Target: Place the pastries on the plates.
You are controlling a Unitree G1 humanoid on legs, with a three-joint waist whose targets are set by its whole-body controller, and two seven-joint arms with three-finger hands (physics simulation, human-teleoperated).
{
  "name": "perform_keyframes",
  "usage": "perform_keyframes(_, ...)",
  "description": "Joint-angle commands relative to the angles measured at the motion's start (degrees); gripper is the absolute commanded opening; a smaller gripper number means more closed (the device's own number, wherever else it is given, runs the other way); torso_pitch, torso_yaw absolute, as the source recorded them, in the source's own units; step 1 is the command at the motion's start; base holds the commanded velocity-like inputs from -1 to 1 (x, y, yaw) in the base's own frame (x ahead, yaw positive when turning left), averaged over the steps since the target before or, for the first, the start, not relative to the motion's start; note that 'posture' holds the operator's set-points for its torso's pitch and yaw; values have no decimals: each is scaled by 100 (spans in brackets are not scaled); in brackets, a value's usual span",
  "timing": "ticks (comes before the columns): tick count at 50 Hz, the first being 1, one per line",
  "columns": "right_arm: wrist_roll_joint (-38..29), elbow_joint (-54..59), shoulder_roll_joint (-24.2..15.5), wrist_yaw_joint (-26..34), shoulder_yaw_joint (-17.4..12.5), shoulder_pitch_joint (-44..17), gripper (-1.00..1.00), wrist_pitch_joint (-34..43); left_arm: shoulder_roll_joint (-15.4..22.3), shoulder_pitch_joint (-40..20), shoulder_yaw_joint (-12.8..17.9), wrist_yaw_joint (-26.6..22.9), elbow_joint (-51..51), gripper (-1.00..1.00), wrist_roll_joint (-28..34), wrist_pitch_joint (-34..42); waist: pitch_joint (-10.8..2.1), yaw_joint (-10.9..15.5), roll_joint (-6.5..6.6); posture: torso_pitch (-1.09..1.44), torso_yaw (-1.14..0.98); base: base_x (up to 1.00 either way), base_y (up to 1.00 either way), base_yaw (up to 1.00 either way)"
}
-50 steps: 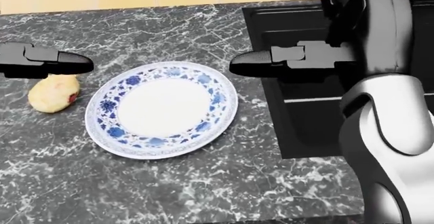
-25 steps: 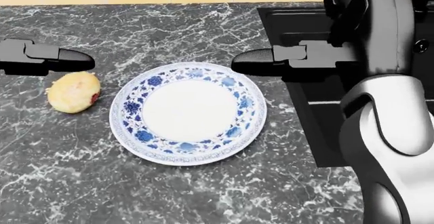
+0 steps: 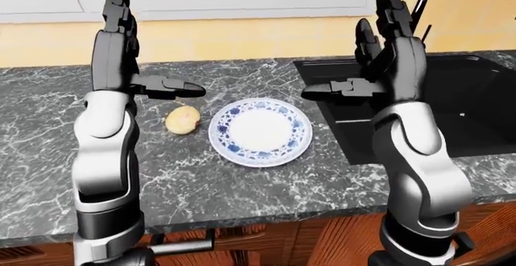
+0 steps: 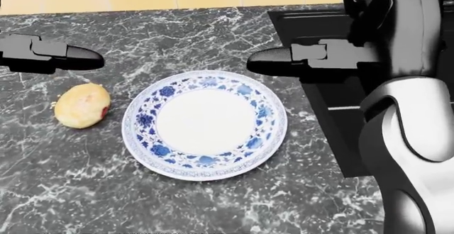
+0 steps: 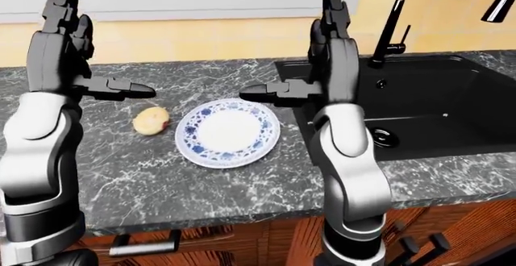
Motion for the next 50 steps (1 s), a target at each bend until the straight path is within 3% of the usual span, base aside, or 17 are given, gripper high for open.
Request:
perform_keyframes(1,8,-105,-40,-38,-16,-105,100,-168,34,-140,22,23,-99,100,2,-138,-70,3,23,-16,0,0,0,0)
perform_keyframes(3,12,-114,-32,-67,3,-80,100,-166,34,-126,28,25,-89,100,-6,-158,-111,42,-193,-16,0,0,0,0)
perform_keyframes(14,-81,-186,-81,-13,69,-47,100,-163,57,-210,14,22,-10,100,-25,-193,-196,43,-66,-16,0,0,0,0)
perform_keyframes(15,-99,-199,-75,6,71,-47,100,-145,59,-208,8,18,-15,100,-20,-192,-260,16,-37,-16,0,0,12,0)
perform_keyframes(18,-120,-219,-57,36,41,-39,100,-121,61,-228,5,12,-19,100,-12,-169,-132,-33,-100,-16,0,0,14,0)
perform_keyframes(21,-133,-207,-57,56,34,-68,100,-110,60,-267,-16,5,-7,100,6,-154,-153,-33,-129,-16,0,0,14,0)
perform_keyframes(24,-128,-186,-63,78,9,-77,100,-115,58,-319,-42,-3,29,100,34,-143,-110,-36,35,-16,0,0,14,0)
perform_keyframes(26,-124,-173,-68,87,9,-89,100,-127,48,-355,-54,-4,51,100,46,-132,-106,-40,324,-16,0,0,14,0)
perform_keyframes(27,-126,-173,-69,89,9,-88,100,-132,46,-365,-56,-6,52,100,52,-128,-157,-78,391,-16,0,0,14,0)
perform_keyframes(28,-117,-167,-57,87,3,-81,100,-157,39,-375,-67,-13,57,100,61,-127,-97,-13,281,-16,0,0,14,0)
perform_keyframes(29,-112,-161,-52,83,-3,-70,100,-174,34,-378,-66,-16,65,100,64,-133,-55,-50,330,-16,0,0,14,0)
perform_keyframes(30,-101,-140,-37,48,-31,-67,100,-214,30,-374,-67,-21,68,100,69,-141,22,-13,214,-16,0,0,4,0)
perform_keyframes(31,-22,-153,-15,17,-92,-56,100,-225,26,-364,-67,-25,72,100,76,-149,-59,-18,165,-16,0,0,0,0)
perform_keyframes(34,8,-212,-54,-49,-67,2,100,-190,21,-348,-62,-30,95,100,81,-183,-64,11,-14,-16,0,0,0,0)
perform_keyframes(36,30,-218,-63,-69,-67,2,100,-199,18,-370,-62,-29,127,100,77,-196,-109,55,-236,-16,0,0,0,0)
perform_keyframes(50,67,-274,-91,-97,-61,97,100,-191,189,-1060,-158,-230,812,100,181,-293,-197,44,-112,-16,0,0,0,0)
